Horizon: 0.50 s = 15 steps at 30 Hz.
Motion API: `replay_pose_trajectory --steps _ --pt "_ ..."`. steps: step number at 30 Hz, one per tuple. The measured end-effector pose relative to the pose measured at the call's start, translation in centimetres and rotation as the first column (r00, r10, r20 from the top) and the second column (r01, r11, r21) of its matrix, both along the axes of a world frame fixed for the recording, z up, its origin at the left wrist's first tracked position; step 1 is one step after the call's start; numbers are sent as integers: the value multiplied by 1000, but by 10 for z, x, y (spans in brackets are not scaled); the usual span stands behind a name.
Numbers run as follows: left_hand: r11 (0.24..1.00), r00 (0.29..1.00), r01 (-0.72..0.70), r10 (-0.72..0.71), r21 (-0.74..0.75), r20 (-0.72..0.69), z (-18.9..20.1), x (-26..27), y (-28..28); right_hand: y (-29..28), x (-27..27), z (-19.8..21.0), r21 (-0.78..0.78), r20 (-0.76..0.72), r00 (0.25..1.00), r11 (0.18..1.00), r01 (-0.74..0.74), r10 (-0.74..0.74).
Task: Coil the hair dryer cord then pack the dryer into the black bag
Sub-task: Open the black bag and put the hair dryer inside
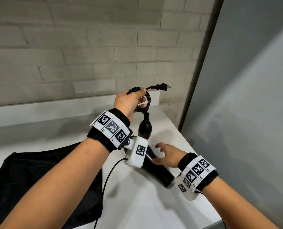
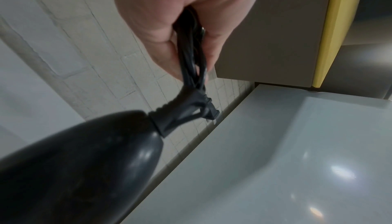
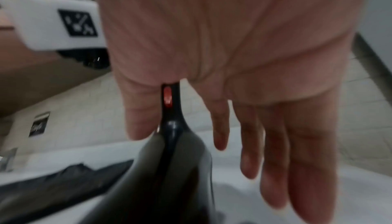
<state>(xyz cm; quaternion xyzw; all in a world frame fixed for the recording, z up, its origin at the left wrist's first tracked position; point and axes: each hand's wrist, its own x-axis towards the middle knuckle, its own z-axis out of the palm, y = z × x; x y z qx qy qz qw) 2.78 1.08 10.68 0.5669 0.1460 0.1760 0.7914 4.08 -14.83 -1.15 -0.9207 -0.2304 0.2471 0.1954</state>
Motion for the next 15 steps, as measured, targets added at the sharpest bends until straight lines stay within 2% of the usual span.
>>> replay_pose_trajectory --steps 1,3,9,15 --pt "1000 1000 -2 2 -1 1 0 0 0 0 -1 -5 -87 -50 998 996 -29 24" --pt "1000 1000 0 0 -4 1 0 -1 0 1 -4 -11 -152 -120 992 987 -46 28" --pt "999 1000 -12 12 -42 0 1 -4 1 5 -10 -21 -51 -232 972 999 5 -17" --pt "998 999 -43 43 -49 11 3 -10 9 6 -6 -26 -31 -153 988 999 23 -27"
